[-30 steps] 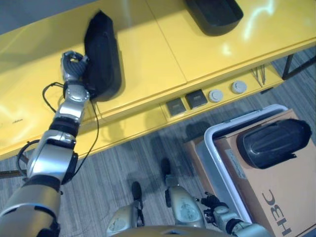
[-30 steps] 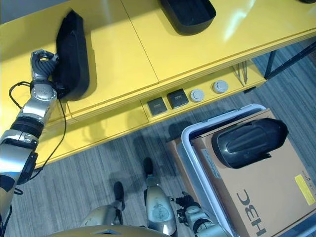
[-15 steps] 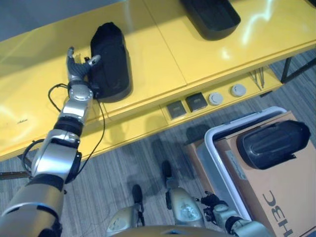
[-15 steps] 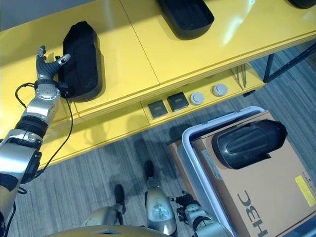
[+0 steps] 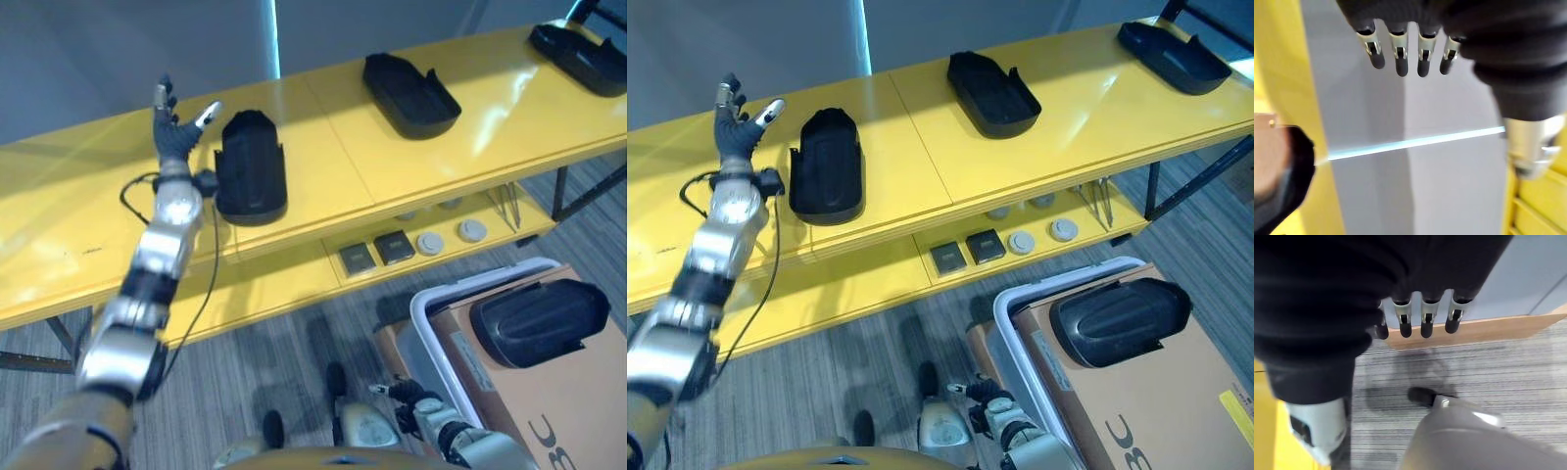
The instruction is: Move parts from the plastic box to the shelf.
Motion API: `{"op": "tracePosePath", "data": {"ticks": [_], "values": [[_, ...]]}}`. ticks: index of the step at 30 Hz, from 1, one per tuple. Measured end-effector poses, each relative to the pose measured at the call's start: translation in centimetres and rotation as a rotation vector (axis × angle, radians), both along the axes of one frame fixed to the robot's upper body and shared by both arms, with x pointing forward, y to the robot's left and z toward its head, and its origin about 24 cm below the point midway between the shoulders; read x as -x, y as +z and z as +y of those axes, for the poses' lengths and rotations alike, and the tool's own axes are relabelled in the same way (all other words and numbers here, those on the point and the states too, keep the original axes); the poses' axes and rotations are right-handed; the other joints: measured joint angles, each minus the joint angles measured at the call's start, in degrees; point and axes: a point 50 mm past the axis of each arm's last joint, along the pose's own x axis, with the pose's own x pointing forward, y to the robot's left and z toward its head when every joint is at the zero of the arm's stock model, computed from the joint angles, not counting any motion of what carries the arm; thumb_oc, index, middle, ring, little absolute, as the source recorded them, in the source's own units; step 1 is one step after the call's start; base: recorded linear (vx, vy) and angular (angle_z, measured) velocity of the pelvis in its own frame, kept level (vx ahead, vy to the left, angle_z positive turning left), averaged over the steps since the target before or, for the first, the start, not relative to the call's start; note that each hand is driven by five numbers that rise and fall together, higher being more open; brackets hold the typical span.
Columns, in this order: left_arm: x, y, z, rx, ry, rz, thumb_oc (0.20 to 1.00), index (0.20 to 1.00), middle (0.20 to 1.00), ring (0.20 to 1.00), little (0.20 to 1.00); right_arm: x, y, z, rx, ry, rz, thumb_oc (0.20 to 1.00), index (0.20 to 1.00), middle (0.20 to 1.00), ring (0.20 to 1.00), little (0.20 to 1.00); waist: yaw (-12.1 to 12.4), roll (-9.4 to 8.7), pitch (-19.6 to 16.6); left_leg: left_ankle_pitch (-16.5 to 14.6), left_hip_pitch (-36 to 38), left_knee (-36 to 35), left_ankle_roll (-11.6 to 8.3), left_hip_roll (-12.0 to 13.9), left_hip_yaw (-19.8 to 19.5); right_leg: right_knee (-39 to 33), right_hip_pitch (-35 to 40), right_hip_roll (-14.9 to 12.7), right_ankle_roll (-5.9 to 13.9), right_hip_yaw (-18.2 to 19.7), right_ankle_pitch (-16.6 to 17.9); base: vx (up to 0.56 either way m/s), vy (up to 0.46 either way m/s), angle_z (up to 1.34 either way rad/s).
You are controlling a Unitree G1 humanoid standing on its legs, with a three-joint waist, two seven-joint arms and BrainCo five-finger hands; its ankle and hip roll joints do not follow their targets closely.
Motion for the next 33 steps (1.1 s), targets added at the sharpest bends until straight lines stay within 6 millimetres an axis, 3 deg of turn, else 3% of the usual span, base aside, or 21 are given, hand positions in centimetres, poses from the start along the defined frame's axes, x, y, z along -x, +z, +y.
{"op": "tracePosePath", "data": {"ticks": [2,3,4,6,8,10,11,12,13,15,17,19,21,24,29,33], "values": [[3.1,-4.1,0.6,-0.005,0.015,0.082,1.0,1.0,1.0,1.0,1.0,2.5,-0.8,-0.5,0.004,-0.03,0.057,1.0,1.0,1.0,1.0,1.0,2.2,-0.04,-3.4,0.0,0.0,0.0,0.07,-0.1,-0.5,-0.3,0.1,-0.2,0.67,-0.4,-0.5,0.03,0.015,0.09],[6.2,-5.8,1.0,-0.011,-0.004,0.109,0.953,0.953,0.953,0.953,0.953,3.6,-1.1,-0.7,0.0,-0.053,0.075,1.0,1.0,1.0,1.0,1.0,2.2,-0.24,-3.6,-0.1,0.1,0.0,0.1,0.0,-0.4,-0.3,0.7,-0.2,0.74,-0.5,-0.6,0.05,-0.007,0.08],[9.2,-8.1,0.9,-0.041,-0.052,0.181,0.2,0.2,0.2,0.2,0.2,4.7,-1.3,-0.8,-0.003,-0.073,0.096,1.0,1.0,1.0,1.0,1.0,2.9,-0.31,-3.7,-0.2,1.1,0.0,0.11,0.1,-0.5,-0.3,1.7,-0.2,0.6,-0.9,-0.7,0.05,-0.018,0.09],[11.7,-11.4,0.5,-0.071,-0.14,0.335,0.2,0.2,0.2,0.2,0.2,6.3,-1.7,-1.0,-0.003,-0.094,0.132,1.0,1.0,1.0,1.0,1.0,5.5,-0.97,-4.7,-0.3,0.9,0.0,0.24,0.0,-0.6,-0.3,1.9,-0.3,0.88,-0.9,-1.1,0.02,-0.018,0.12],[12.1,-12.3,0.1,-0.108,-0.232,0.389,0.2,0.2,0.2,0.2,0.2,6.3,-1.8,-0.6,-0.012,-0.089,0.133,1.0,1.0,1.0,1.0,1.0,6.1,-2.26,-5.3,-0.3,0.4,-0.2,0.22,0.0,-0.6,-0.4,1.4,-0.4,1.11,-1.0,-1.4,0.0,-0.01,0.18],[11.1,-12.5,0.0,-0.124,-0.273,0.4,0.2,0.2,0.2,0.2,0.2,6.1,-1.8,-0.3,-0.016,-0.085,0.133,1.0,1.0,1.0,1.0,1.0,5.7,-2.74,-6.2,0.2,-0.6,-0.2,0.41,0.2,-0.5,-0.4,0.0,-0.5,2.14,-1.0,-2.1,0.0,-0.005,0.07],[10.5,-12.3,-0.2,-0.12,-0.29,0.393,0.2,0.2,0.2,0.2,0.2,5.7,-1.7,-0.3,-0.015,-0.077,0.123,1.0,1.0,1.0,1.0,1.0,5.6,-2.34,-6.1,0.8,-1.8,-0.4,1.26,0.6,-0.4,-0.1,-0.4,-0.4,2.31,-1.0,-2.0,0.0,0.0,0.0],[9.7,-12.3,-0.9,-0.092,-0.319,0.386,0.2,0.2,0.2,0.2,0.2,5.2,-1.6,-0.4,-0.014,-0.075,0.107,1.0,1.0,1.0,1.0,1.0,4.7,-1.27,-6.1,1.2,-2.4,-0.3,1.11,1.7,-0.4,2.6,-1.6,-0.6,2.18,-1.1,-1.6,-0.04,-0.014,-0.01],[9.4,-12.4,-1.1,-0.081,-0.335,0.392,0.2,0.2,0.2,0.2,0.2,5.4,-1.6,-0.4,-0.013,-0.078,0.112,1.0,1.0,1.0,1.0,1.0,4.4,-1.3,-6.4,1.3,-3.0,-0.3,0.89,2.0,-0.2,3.9,-1.9,-1.6,2.49,-0.9,-1.8,-0.06,-0.013,-0.03],[8.8,-12.7,-1.2,-0.09,-0.354,0.407,0.2,0.2,0.2,0.2,0.2,6.1,-1.9,0.2,-0.022,-0.078,0.131,1.0,1.0,1.0,1.0,1.0,4.0,-3.05,-7.2,1.8,-3.7,0.0,-0.64,1.7,0.9,2.0,-1.8,-3.4,3.58,1.1,-2.6,-0.06,-0.004,-0.25],[7.9,-12.5,-1.8,-0.097,-0.377,0.405,0.2,0.2,0.2,0.2,0.2,5.2,-1.7,0.0,-0.016,-0.066,0.11,1.0,1.0,1.0,1.0,1.0,3.3,-2.54,-5.9,2.5,-4.5,0.0,-1.61,2.6,1.1,0.0,-1.8,-2.4,2.77,1.6,-0.4,-0.09,-0.004,-0.23],[7.3,-12.0,-2.5,-0.097,-0.401,0.384,0.2,0.2,0.2,0.2,0.2,4.8,-1.4,-0.5,-0.005,-0.073,0.09,1.0,1.0,1.0,1.0,1.0,1.5,-1.36,-4.3,2.7,-5.2,0.0,-1.95,2.9,1.4,-0.1,-2.6,-1.9,2.37,1.9,0.0,-0.1,-0.009,-0.12],[5.8,-10.5,-4.1,-0.082,-0.433,0.321,0.2,0.2,0.2,0.2,0.2,3.8,-1.1,-0.8,0.001,-0.071,0.061,1.0,1.0,1.0,1.0,1.0,1.1,-0.43,-2.7,3.2,-7.0,-0.1,-2.55,3.2,1.7,-0.3,-4.4,-1.7,2.68,2.1,-0.3,-0.05,-0.013,-0.05],[4.4,-9.0,-5.4,-0.075,-0.443,0.266,0.2,0.2,0.2,0.2,0.2,3.0,-0.9,-0.3,0.008,-0.042,0.038,1.0,1.0,1.0,1.0,1.0,0.1,-1.32,-1.8,3.4,-8.7,-0.2,-2.68,3.7,2.1,-0.3,-6.4,-1.3,2.57,2.1,-0.4,0.0,-0.008,-0.09],[3.3,-9.0,-5.6,-0.053,-0.384,0.274,0.2,0.2,0.2,0.2,0.2,2.7,-0.9,0.0,0.005,-0.045,0.03,1.0,1.0,1.0,1.0,1.0,-1.6,-1.94,-0.4,3.7,-9.9,-0.4,-2.53,3.7,3.1,-0.3,-8.3,-1.3,2.65,2.2,-0.3,0.01,-0.005,-0.13],[2.7,-8.4,-5.2,-0.056,-0.315,0.247,0.2,0.2,0.2,0.2,0.2,2.8,-0.9,-0.2,0.025,-0.055,0.025,1.0,1.0,1.0,1.0,1.0,-1.6,-1.99,0.4,3.5,-10.3,-0.3,-2.64,3.7,3.4,-0.3,-8.7,-1.3,2.49,2.2,0.2,0.0,0.0,0.0]]}}
